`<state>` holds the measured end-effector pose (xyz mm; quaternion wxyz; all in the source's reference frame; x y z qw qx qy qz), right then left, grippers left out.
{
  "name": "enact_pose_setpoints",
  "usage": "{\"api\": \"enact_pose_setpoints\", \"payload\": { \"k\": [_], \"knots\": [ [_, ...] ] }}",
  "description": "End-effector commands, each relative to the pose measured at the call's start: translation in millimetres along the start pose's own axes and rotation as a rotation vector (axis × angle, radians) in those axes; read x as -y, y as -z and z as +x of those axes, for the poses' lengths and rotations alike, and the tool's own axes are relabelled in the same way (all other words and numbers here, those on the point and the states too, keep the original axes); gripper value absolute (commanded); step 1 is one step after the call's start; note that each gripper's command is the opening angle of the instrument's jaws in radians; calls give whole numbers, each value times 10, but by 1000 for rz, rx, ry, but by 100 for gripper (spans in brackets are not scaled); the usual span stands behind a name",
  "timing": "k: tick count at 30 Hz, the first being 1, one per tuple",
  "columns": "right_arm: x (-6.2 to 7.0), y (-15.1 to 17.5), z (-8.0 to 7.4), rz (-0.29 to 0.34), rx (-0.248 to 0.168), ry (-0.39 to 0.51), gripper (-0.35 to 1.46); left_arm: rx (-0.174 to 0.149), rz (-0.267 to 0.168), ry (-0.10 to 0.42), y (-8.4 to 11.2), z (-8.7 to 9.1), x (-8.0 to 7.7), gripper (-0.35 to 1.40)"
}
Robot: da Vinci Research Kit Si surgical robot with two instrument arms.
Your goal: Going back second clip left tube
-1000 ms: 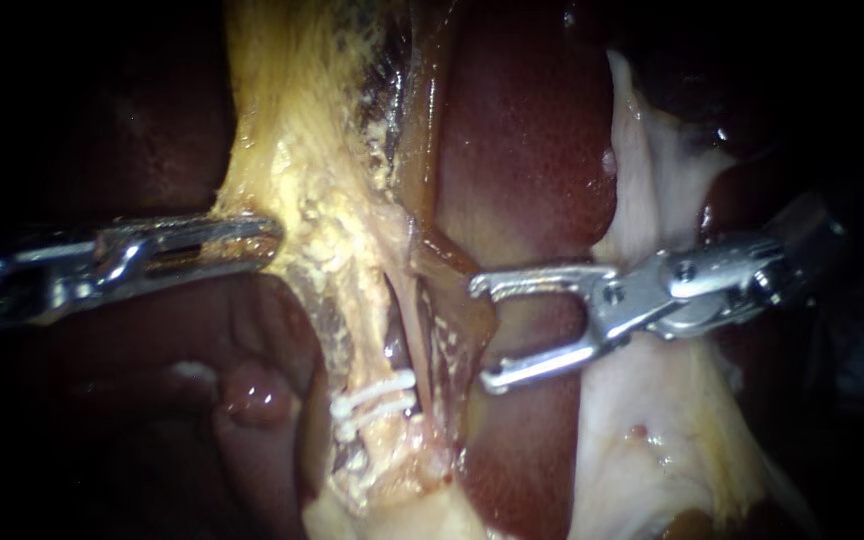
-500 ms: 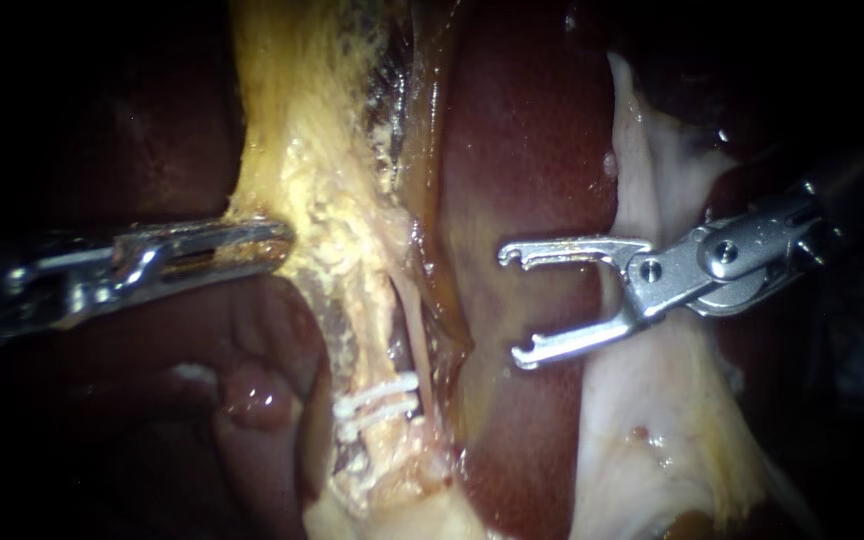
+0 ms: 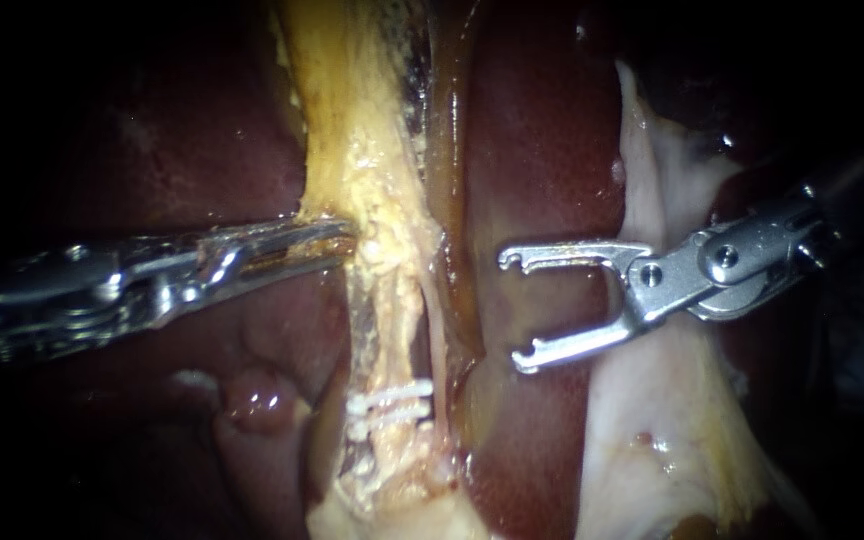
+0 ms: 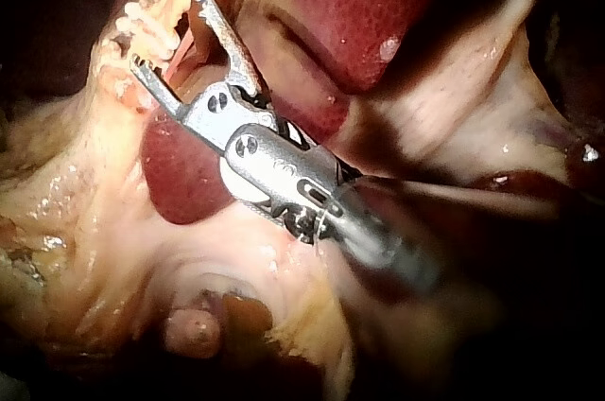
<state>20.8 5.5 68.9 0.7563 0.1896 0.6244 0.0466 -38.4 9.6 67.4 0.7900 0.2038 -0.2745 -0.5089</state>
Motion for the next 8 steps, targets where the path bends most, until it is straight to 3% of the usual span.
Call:
{"api": "enact_pose_setpoints", "payload": {
  "k": [1,8],
  "knots": [
    [0,0,0,0,0,0,59,-1,0,-1,1,0,0,-35],
    [1,1,0,0,-2,0,60,-2,1,0,2,-1,-1,-35]
  ]
}}
